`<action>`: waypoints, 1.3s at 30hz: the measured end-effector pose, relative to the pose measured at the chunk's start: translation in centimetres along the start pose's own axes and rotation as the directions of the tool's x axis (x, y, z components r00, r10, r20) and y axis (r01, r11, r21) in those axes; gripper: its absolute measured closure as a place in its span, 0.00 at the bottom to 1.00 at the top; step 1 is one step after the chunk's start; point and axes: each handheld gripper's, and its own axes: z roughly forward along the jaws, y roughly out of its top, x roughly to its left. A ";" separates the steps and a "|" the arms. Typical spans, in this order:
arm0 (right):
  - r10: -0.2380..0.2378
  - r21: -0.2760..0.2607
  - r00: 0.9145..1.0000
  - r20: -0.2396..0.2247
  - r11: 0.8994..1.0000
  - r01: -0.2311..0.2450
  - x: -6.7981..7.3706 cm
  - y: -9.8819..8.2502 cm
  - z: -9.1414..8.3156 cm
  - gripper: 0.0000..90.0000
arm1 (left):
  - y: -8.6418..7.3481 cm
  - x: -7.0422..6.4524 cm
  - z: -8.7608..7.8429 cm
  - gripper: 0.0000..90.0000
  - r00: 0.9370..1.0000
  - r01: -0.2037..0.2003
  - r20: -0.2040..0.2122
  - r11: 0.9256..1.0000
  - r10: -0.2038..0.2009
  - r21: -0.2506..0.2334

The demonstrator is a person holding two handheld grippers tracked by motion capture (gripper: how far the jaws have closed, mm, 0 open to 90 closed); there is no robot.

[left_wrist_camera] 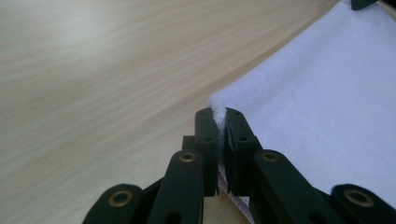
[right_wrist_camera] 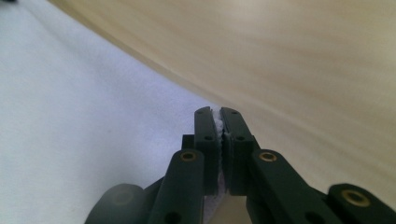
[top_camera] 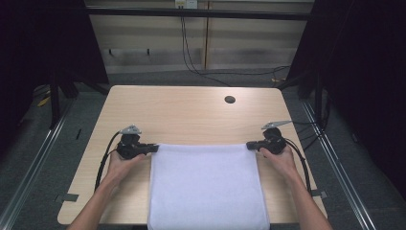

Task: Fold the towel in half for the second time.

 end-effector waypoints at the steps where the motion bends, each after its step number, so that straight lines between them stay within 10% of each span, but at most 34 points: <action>1: 0.005 -0.034 1.000 -0.012 0.999 -0.005 0.0 0.4 -0.5 0.96 | 0.5 0.3 -0.5 0.95 1.000 0.006 -0.007 1.000 -0.006 -0.029; 16: -0.029 -0.181 0.997 0.074 0.983 0.042 -1.1 7.0 -3.3 0.96 | 6.8 1.4 -1.1 0.95 0.997 0.015 -0.074 0.989 -0.026 -0.148; 26: 0.011 -0.245 0.993 0.120 0.969 0.019 -2.3 8.8 -5.2 0.97 | 10.1 0.1 -2.1 0.95 0.996 -0.048 -0.077 0.979 0.034 -0.197; 30: 0.007 -0.297 0.997 0.075 0.955 0.016 -1.4 8.4 -6.8 0.97 | 9.8 -1.4 -3.6 0.95 0.994 -0.101 -0.059 0.974 0.091 -0.201; 39: -0.056 -0.340 0.998 0.003 0.939 0.053 1.4 5.4 -10.1 0.97 | 6.8 -3.6 -6.4 0.95 0.997 -0.063 0.033 0.966 0.074 -0.250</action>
